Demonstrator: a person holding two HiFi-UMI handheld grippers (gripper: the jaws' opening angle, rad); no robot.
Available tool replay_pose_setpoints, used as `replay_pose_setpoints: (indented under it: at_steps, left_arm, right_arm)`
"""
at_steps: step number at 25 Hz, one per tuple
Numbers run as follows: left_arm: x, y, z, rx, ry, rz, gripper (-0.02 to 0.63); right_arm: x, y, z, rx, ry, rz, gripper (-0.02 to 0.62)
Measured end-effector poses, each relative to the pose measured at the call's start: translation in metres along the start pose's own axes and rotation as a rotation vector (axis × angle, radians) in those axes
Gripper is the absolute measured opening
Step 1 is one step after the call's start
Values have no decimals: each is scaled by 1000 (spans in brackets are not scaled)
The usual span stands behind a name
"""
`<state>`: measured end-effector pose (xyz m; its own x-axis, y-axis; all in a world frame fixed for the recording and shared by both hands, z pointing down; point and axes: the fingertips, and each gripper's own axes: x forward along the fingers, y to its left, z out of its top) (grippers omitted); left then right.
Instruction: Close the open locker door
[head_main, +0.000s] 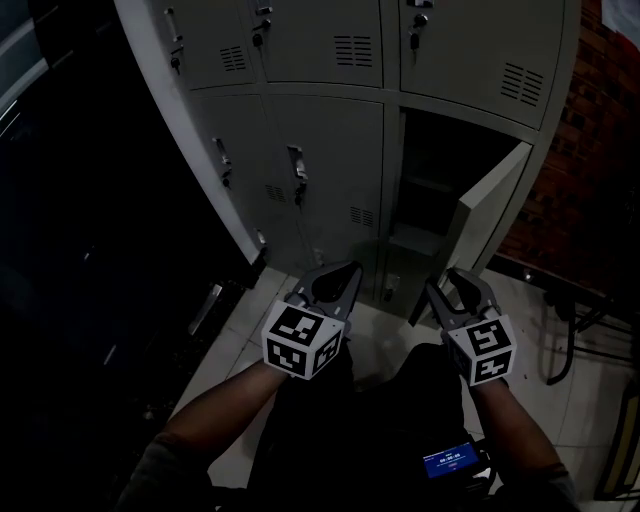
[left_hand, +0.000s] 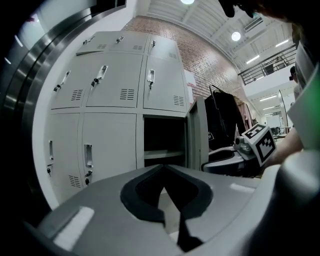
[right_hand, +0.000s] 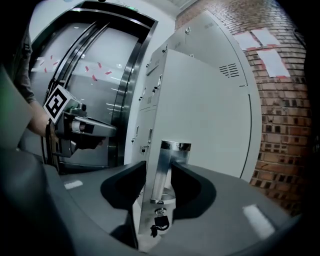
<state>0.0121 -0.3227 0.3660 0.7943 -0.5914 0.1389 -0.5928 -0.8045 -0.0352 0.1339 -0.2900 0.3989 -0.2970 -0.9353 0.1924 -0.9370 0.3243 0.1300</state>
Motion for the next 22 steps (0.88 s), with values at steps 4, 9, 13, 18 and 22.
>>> replay_pose_setpoints:
  at_steps: [4,9,13,18,22]
  left_arm:
    - [-7,10,-3,1,1,21,2]
    - [-16,23,-8,2,5,47,2]
    - [-25,32,-10,10,7,69,2]
    - [-33,42,-9,26,-2,94,2]
    - [-36,47,-9,27,-1,102,2]
  right_arm:
    - [23,1,3,-9,-6,-8,158]
    - [55,0,8,-12,-3,-26,163]
    - [81,-3,10,-10,0,-48,164]
    - [110,-8,14,-28,11,-81,141]
    - [132,-16,16,-21,14,-93,127]
